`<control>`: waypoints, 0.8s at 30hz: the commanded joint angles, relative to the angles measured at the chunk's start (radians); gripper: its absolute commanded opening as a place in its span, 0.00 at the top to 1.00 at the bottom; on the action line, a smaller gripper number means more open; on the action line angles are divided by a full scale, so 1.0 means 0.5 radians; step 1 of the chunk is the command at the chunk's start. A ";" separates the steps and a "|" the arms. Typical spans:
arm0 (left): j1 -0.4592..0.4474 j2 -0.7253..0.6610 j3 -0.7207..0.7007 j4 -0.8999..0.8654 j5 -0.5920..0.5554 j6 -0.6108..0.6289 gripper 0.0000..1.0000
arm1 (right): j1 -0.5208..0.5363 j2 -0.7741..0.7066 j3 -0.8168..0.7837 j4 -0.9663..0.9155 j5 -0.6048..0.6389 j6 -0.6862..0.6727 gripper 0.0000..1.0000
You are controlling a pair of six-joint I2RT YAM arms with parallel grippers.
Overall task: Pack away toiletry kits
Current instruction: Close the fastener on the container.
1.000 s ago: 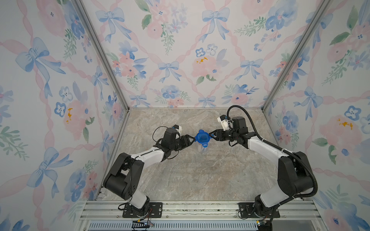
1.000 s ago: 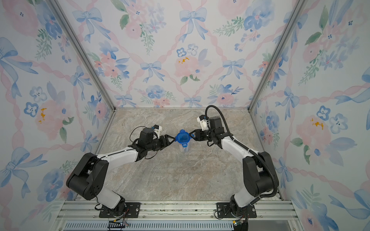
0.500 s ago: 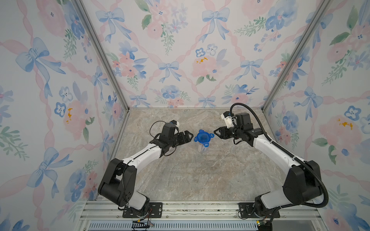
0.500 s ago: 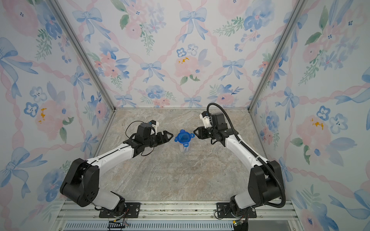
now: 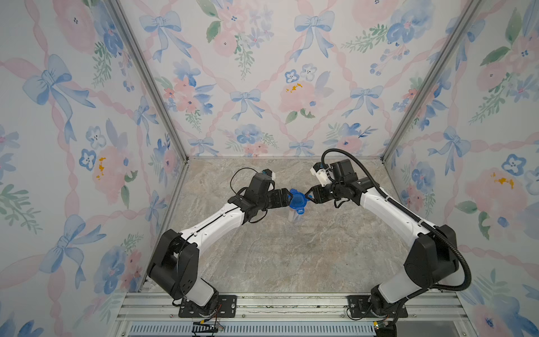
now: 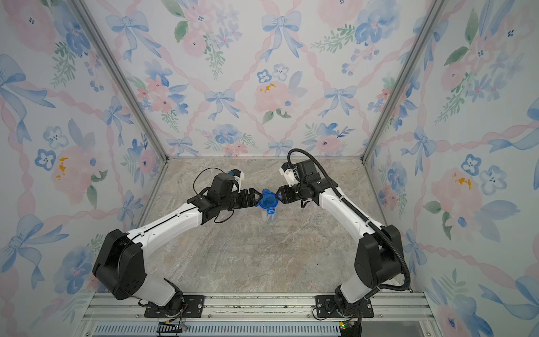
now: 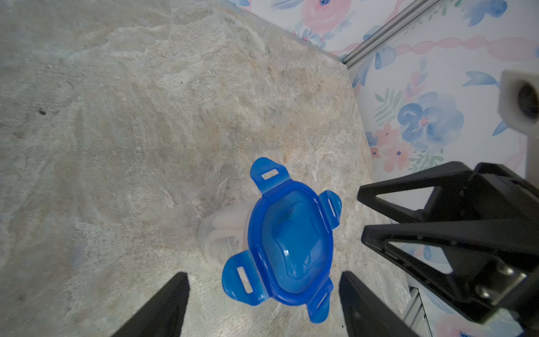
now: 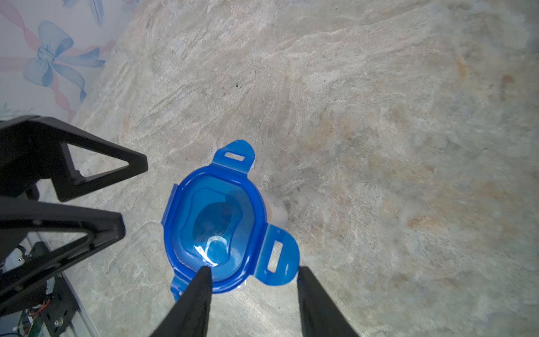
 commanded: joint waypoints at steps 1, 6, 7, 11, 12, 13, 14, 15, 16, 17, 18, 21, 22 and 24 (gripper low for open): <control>-0.031 0.028 0.041 -0.053 -0.017 0.006 0.17 | 0.018 0.047 0.040 -0.086 -0.015 -0.004 0.50; -0.041 0.072 0.056 -0.050 0.030 -0.005 0.22 | 0.026 0.076 0.044 -0.065 -0.041 0.007 0.50; -0.046 0.076 0.059 -0.050 0.032 -0.005 0.25 | 0.026 0.076 0.043 -0.061 -0.045 0.010 0.51; -0.056 0.074 0.054 -0.051 0.033 -0.006 0.29 | 0.024 0.076 0.032 -0.042 -0.047 0.013 0.51; -0.057 0.072 0.051 -0.052 0.036 -0.006 0.29 | 0.025 0.100 0.035 -0.039 -0.049 0.013 0.51; -0.057 0.078 0.052 -0.049 0.038 -0.007 0.29 | 0.024 0.130 0.033 -0.038 -0.050 0.014 0.51; -0.056 0.084 0.050 -0.049 0.042 -0.004 0.29 | 0.024 0.139 0.035 -0.037 -0.049 0.013 0.51; -0.056 0.090 0.053 -0.050 0.045 -0.004 0.29 | 0.021 0.140 0.034 -0.039 -0.046 0.015 0.51; -0.056 0.107 0.059 -0.050 0.043 -0.002 0.29 | 0.021 0.144 0.031 -0.038 -0.047 0.013 0.51; -0.056 0.118 0.065 -0.051 0.045 0.002 0.29 | 0.020 0.145 0.031 -0.036 -0.043 0.013 0.51; -0.057 0.130 0.074 -0.050 0.051 0.003 0.29 | 0.020 0.140 0.031 -0.041 -0.035 0.010 0.51; -0.057 0.161 0.101 -0.051 0.061 0.003 0.30 | 0.025 0.111 0.033 -0.072 0.068 -0.017 0.51; -0.059 0.171 0.105 -0.050 0.063 0.007 0.31 | 0.023 0.098 0.034 -0.080 0.099 -0.024 0.51; -0.061 0.180 0.112 -0.049 0.072 0.008 0.33 | 0.026 0.097 0.042 -0.097 0.165 -0.039 0.49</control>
